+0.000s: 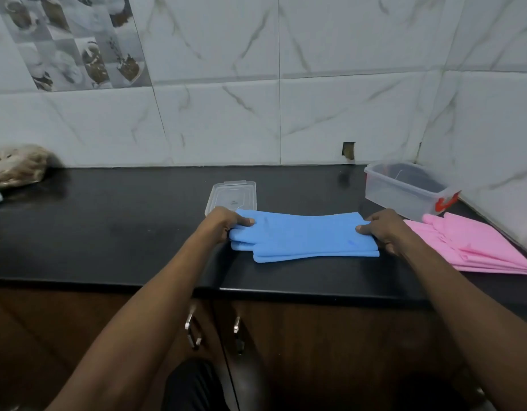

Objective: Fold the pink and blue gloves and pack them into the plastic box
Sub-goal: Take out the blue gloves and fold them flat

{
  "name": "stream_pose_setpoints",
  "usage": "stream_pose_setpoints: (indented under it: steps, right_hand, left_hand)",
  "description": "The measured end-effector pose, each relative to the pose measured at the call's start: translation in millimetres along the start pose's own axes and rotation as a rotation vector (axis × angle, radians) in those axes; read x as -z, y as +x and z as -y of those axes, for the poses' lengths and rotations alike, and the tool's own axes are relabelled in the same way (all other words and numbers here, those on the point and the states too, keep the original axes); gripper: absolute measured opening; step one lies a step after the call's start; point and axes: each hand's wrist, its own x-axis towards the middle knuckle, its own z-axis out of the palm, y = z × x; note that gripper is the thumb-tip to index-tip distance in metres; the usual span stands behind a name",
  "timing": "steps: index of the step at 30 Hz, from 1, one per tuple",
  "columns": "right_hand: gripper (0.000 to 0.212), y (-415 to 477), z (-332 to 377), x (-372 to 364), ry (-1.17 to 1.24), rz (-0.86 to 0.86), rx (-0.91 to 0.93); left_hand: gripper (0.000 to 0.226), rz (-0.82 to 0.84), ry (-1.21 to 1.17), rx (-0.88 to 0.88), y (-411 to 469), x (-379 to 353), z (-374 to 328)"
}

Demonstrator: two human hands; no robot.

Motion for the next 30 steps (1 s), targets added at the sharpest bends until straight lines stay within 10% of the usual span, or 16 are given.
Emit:
stream_pose_setpoints:
  steps: [8, 15, 26, 30]
  right_hand:
    - [0.023, -1, -9, -2, 0.003, 0.001, 0.037]
    - [0.023, 4, -10, 1, -0.046, -0.037, 0.052]
    - [0.03, -6, -6, -3, -0.159, -0.039, 0.088]
    - [0.033, -11, -3, -10, -0.358, -0.138, 0.167]
  left_hand:
    - [0.026, -0.096, 0.098, -0.102, 6, 3, 3]
    - [0.039, -0.428, 0.677, -0.366, 1, -20, 9]
    - [0.046, -0.383, 0.688, -0.385, 4, -42, 26]
    - [0.046, -0.347, 0.739, -0.74, -9, -55, 18]
